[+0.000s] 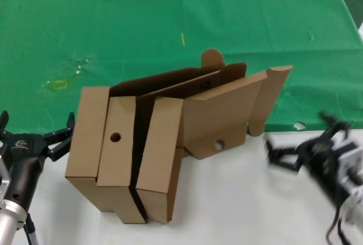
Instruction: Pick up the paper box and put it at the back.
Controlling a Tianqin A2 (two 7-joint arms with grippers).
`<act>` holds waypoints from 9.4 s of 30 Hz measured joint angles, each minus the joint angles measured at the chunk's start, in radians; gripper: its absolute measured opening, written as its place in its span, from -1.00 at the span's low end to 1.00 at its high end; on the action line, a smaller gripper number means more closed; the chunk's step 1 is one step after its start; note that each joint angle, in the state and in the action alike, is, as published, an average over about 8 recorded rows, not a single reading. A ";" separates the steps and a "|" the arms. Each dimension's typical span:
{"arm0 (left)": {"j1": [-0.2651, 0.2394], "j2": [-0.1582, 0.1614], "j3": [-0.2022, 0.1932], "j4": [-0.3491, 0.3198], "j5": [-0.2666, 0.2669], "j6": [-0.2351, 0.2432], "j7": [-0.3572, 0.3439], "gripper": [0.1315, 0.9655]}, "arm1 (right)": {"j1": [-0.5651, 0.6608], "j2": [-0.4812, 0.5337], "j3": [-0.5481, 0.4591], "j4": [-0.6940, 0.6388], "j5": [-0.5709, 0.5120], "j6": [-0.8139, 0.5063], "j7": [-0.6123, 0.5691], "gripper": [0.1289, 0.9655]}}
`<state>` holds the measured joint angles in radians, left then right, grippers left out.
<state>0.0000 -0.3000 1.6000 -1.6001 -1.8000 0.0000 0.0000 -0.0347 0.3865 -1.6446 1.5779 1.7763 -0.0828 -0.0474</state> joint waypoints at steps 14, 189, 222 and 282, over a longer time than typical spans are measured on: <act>0.000 0.000 0.000 0.000 0.000 0.000 0.000 0.77 | 0.019 0.041 -0.155 -0.035 0.080 -0.465 -0.266 1.00; 0.000 0.000 0.000 0.000 0.000 0.000 0.000 0.29 | 0.097 0.173 0.036 -0.035 -0.100 -0.179 -0.127 1.00; 0.000 0.000 0.000 0.000 0.000 0.000 0.000 1.00 | 0.041 -0.062 0.044 0.017 0.012 0.058 0.031 1.00; 0.000 0.000 0.000 0.000 0.000 0.000 0.000 1.00 | 0.039 -0.068 0.044 0.018 0.015 0.064 0.035 1.00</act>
<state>0.0000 -0.3000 1.6000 -1.6000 -1.8000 0.0000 0.0000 0.0045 0.3187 -1.6006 1.5959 1.7911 -0.0189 -0.0125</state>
